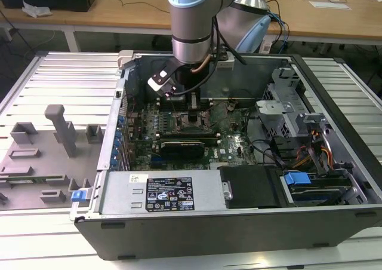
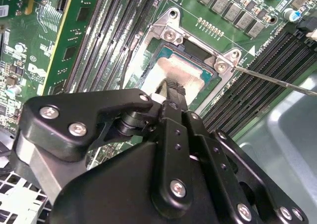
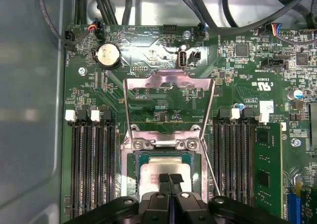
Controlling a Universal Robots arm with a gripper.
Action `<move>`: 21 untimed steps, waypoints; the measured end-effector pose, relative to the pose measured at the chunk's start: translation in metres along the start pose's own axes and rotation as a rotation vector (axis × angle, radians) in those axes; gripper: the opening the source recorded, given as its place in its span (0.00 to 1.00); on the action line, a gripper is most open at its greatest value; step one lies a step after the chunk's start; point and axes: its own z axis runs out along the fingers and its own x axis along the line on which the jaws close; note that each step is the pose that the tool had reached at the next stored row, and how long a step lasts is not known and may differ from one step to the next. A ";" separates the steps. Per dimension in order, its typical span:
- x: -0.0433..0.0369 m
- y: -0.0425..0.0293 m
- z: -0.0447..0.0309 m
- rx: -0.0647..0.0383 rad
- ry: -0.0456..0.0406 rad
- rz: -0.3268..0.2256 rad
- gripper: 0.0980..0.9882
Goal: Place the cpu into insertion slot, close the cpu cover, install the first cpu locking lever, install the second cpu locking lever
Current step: 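Place the cpu into insertion slot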
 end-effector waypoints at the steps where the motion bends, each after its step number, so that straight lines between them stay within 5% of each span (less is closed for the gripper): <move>1: -0.0002 -0.0001 -0.0002 0.000 0.0040 0.000 0.01; 2: -0.0003 -0.0001 -0.0002 0.000 0.0251 0.002 0.01; 3: -0.0005 -0.0002 0.0000 0.000 0.0362 0.003 0.01; 21: -0.0023 -0.0019 0.0077 0.001 0.0323 0.050 0.01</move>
